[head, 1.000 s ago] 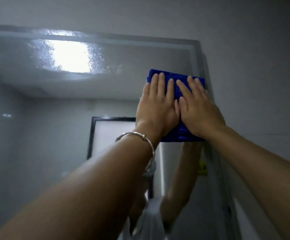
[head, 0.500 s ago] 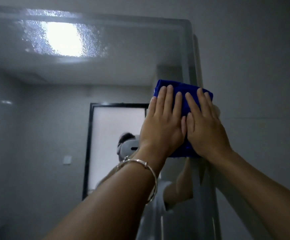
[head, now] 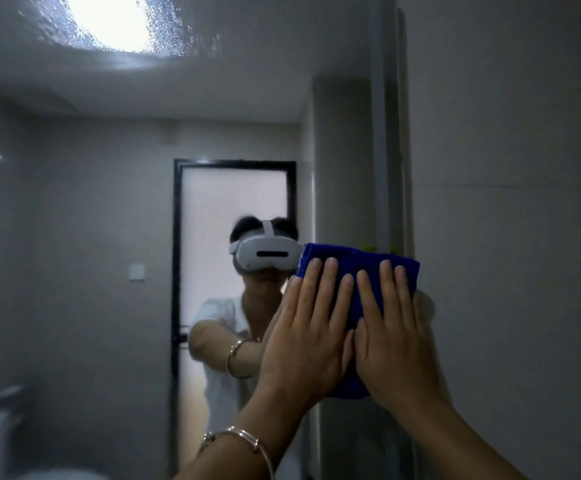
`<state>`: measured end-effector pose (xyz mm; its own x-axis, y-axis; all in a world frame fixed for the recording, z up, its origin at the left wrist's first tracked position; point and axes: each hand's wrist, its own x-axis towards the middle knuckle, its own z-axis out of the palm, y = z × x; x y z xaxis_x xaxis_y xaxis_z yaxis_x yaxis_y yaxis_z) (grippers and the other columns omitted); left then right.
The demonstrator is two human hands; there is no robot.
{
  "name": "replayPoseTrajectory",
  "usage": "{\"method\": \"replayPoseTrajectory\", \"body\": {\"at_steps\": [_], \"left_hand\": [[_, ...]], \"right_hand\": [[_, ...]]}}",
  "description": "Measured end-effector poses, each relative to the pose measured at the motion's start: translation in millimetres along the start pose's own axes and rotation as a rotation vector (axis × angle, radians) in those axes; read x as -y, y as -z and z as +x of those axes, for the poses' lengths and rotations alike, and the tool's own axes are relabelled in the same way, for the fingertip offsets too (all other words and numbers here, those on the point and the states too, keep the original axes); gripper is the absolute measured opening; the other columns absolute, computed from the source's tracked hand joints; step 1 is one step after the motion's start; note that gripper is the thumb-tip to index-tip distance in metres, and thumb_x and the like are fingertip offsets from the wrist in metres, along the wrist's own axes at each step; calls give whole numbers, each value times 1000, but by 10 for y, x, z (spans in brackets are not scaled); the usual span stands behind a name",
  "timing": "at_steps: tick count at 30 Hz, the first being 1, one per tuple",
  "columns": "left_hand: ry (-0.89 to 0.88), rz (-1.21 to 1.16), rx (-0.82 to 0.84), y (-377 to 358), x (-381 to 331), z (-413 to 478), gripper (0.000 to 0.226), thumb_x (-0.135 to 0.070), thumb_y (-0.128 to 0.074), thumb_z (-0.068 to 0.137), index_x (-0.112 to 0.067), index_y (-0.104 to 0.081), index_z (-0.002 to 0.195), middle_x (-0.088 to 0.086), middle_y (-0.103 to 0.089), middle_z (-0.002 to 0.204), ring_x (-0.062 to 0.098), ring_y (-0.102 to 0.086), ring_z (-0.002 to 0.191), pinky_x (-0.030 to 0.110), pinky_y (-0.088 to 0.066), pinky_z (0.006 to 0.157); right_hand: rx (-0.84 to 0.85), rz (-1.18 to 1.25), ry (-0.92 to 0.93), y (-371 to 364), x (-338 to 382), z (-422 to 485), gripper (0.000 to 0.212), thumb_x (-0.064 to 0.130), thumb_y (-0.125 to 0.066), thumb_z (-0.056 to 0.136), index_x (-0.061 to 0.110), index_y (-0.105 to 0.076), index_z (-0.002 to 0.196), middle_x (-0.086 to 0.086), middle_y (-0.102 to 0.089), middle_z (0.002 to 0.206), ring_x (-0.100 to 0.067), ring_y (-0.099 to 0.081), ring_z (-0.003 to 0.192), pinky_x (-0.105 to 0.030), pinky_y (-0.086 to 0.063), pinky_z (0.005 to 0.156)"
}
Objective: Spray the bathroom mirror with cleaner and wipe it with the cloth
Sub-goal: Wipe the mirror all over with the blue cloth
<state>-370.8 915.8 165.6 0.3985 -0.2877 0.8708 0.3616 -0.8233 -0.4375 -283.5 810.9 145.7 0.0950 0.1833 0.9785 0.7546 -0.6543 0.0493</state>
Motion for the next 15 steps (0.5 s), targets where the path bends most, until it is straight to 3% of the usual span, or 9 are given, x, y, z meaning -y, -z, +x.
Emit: {"method": "replayPoseTrajectory", "body": {"at_steps": [2, 7, 13, 15], "left_hand": [[-32, 6, 43, 36, 60, -50, 55, -37, -10, 100, -5, -20, 144, 21, -18, 150, 35, -14, 141, 48, -13, 113], [-154, 87, 107, 175, 324, 43, 59, -43, -20, 97, -8, -22, 145, 20, -19, 152, 35, -17, 141, 50, -14, 114], [-62, 212, 80, 391, 855, 420, 63, -45, -20, 95, -8, -28, 145, 19, -25, 151, 34, -24, 140, 52, -21, 111], [-3, 284, 96, 556, 1098, 650, 64, -46, -11, 95, -10, -21, 147, 18, -20, 153, 33, -21, 141, 52, -19, 111]], "right_hand": [[22, 15, -35, -27, 78, -33, 51, 33, -4, 102, 10, -14, 147, -19, -22, 152, -31, -13, 143, -54, -21, 113], [72, 51, -24, 42, 112, 75, 58, 27, -26, 94, 13, -11, 148, -16, -16, 154, -28, -9, 143, -57, -19, 108], [115, 106, 48, 176, 381, 804, 57, 34, -18, 95, 19, -2, 148, -8, 2, 157, -24, 5, 145, -47, -3, 115], [130, 100, 50, 246, 511, 1203, 57, 35, -18, 98, 22, 2, 150, -6, 8, 159, -22, 12, 145, -43, 5, 116]]}}
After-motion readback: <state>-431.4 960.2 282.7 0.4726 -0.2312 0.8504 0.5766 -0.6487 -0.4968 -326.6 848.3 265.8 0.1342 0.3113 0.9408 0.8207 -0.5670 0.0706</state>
